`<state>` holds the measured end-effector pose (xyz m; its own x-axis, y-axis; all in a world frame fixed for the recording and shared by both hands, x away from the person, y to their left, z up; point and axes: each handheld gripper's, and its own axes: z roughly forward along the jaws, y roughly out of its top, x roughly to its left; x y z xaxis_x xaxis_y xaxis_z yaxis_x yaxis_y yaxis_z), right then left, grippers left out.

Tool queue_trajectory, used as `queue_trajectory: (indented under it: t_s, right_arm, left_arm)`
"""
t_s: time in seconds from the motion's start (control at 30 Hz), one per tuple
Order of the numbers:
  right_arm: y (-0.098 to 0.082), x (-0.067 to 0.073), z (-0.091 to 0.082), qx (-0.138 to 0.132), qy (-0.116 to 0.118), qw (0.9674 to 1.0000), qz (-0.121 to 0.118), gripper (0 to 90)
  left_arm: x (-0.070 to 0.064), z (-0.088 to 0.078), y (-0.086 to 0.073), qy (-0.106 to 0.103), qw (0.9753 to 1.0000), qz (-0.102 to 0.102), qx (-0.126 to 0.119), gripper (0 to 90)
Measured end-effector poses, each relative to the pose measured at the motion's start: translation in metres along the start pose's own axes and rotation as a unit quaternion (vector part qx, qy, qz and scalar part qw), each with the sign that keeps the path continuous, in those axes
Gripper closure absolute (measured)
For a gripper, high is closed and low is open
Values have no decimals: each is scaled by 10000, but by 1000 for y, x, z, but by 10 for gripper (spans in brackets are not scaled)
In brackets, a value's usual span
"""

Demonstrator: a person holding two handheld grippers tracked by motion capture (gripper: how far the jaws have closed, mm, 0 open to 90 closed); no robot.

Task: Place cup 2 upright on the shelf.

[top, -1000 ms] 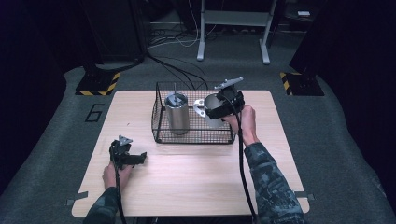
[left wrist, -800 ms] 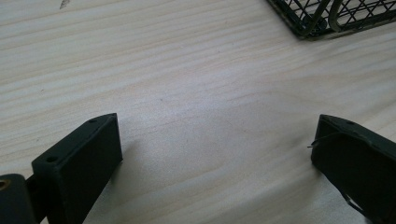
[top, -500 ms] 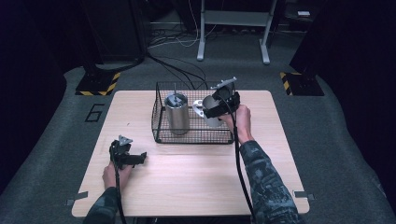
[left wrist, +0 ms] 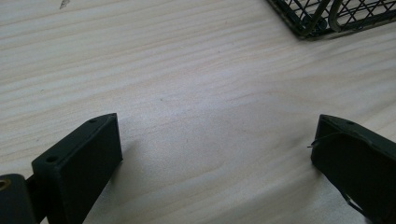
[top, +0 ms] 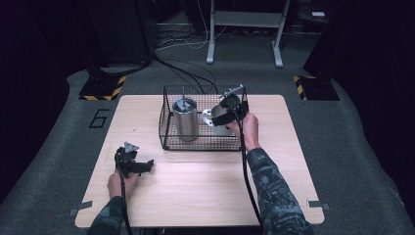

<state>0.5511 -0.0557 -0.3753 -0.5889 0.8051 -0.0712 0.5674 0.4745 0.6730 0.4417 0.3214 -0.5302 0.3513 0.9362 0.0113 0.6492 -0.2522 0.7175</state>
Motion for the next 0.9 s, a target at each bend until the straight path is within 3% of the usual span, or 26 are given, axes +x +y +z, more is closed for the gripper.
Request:
queue_trajectory:
  t_s: [0.6,0.9]
  right_arm:
    - [-11,2,29,368,-92,9989,258,59]
    - [-14,2,36,409,-85,9984,369,58]
  left_arm:
    - [0,0,0,-4,10000,9,-1,17]
    - [0,0,0,-19,10000,6,4,17]
